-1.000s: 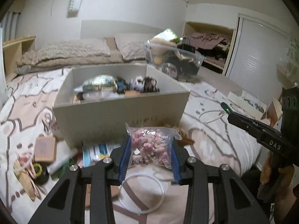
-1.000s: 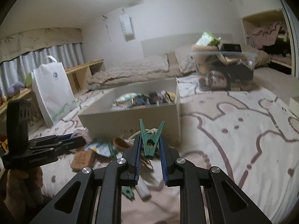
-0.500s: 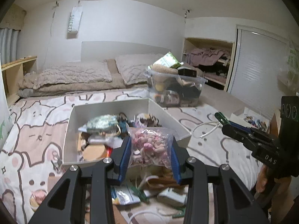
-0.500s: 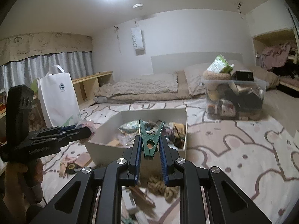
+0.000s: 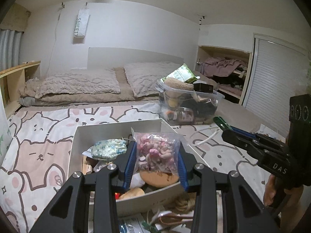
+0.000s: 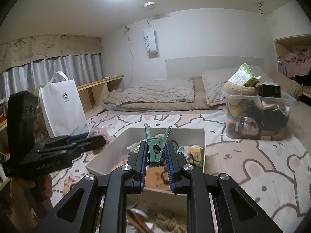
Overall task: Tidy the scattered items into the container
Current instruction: 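Lift the clothespin with the right tool and candy bag with the left tool over the box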
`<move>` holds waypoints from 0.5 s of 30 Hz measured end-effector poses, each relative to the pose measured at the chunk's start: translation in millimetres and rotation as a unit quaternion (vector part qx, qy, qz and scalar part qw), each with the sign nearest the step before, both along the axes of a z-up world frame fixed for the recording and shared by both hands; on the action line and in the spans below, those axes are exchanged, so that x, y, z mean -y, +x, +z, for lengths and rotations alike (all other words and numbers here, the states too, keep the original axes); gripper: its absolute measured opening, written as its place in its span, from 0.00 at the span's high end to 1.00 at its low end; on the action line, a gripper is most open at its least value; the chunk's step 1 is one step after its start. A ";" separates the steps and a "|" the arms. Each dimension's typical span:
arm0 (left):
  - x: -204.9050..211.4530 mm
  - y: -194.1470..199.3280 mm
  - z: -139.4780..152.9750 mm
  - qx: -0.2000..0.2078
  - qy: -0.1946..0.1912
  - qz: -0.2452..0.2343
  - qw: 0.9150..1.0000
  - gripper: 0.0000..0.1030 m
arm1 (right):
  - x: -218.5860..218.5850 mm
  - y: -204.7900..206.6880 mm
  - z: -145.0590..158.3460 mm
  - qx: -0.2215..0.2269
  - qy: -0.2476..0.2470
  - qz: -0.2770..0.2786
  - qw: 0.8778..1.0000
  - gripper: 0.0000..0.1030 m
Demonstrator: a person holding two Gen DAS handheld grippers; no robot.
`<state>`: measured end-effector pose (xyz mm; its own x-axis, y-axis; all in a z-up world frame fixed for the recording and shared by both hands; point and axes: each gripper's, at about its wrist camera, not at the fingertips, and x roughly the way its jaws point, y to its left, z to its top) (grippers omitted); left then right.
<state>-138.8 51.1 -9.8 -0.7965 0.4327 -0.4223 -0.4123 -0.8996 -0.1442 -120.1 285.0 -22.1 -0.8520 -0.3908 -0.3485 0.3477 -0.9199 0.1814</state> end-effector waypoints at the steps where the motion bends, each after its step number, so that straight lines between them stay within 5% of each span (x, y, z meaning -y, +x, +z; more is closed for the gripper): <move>1: -0.5 -4.9 0.1 0.002 0.001 0.001 1.000 0.63 | 0.4 -6.4 0.2 0.006 -0.005 0.003 1.000 0.81; 15: 10.7 -48.1 -21.3 0.030 -0.004 0.029 0.999 0.63 | 19.7 -116.6 -7.1 0.113 0.003 -0.015 0.993 0.81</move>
<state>-186.9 40.4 -31.0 -0.7937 0.3825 -0.4730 -0.3495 -0.9232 -0.1601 -236.7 265.3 -29.2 -0.7624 -0.3637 -0.5352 0.2715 -0.9306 0.2456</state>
